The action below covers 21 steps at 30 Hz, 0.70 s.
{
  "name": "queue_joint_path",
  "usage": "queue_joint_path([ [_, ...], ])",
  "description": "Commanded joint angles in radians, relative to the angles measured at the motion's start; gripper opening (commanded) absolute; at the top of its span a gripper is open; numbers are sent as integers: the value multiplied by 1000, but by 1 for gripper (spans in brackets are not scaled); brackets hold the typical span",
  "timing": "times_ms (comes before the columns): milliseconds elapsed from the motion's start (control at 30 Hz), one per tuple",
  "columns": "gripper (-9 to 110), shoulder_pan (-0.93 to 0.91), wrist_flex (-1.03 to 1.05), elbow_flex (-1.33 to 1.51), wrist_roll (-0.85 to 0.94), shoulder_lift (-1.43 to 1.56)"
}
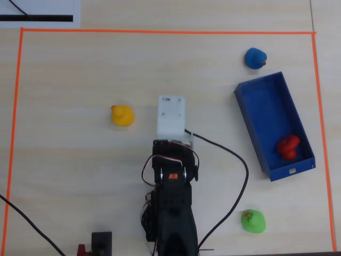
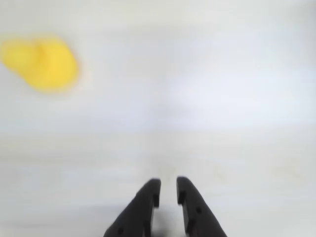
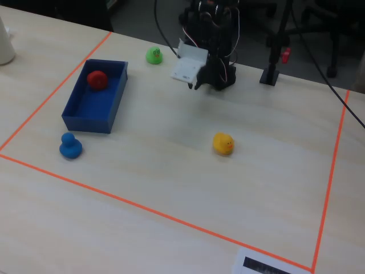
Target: Grasp red duck and put it into box.
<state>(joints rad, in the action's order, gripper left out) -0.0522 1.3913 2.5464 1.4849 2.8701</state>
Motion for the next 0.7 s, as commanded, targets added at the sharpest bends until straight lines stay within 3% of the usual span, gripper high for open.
queue_joint_path([
  [0, 0, 3, -49, 399, 66, 304],
  [200, 0, 29, -35, 552, 98, 440],
  [667, 1, 41, -46, 563, 89, 440],
])
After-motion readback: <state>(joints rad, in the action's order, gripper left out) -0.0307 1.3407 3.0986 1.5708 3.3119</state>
